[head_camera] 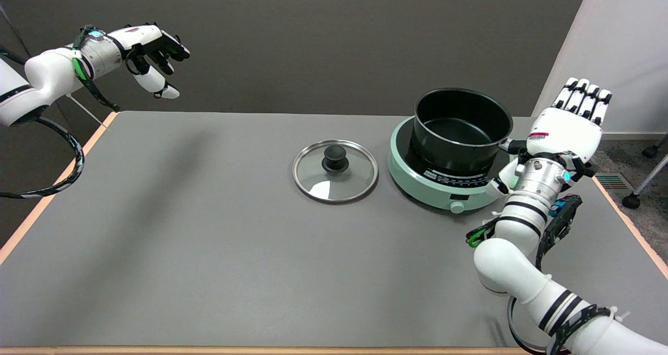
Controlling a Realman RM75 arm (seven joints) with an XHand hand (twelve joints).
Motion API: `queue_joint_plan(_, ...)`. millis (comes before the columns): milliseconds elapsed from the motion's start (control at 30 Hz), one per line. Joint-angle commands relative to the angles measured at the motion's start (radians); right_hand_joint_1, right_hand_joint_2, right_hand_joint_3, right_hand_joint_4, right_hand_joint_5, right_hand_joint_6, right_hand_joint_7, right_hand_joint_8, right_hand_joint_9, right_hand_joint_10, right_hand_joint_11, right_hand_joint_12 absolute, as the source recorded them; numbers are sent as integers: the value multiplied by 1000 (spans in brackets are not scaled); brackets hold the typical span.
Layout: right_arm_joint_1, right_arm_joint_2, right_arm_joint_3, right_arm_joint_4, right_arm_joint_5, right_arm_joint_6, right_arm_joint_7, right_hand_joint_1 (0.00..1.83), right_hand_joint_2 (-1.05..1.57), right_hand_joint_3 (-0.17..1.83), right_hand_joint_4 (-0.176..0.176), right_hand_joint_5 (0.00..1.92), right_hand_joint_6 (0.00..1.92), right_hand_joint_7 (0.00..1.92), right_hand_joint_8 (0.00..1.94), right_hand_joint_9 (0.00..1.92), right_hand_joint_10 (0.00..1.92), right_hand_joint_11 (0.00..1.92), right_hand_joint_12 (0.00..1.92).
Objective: Pick up the pot.
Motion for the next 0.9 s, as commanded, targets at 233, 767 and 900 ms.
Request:
queue_joint_plan(233, 2, 21, 9, 54, 129, 4, -92, 1315, -924, 939, -105, 45, 45, 45, 45, 45, 45, 45, 45)
queue_joint_plan(767, 20, 25, -17, 96, 119, -10, -152, 1252, -1004, 1278, 36, 57, 57, 57, 57, 57, 57, 57, 57)
queue_joint_plan(900, 25, 28, -25, 112, 117, -29, -201, 1255, -1022, 1600, 87, 215, 215, 215, 215, 215, 215, 215, 215)
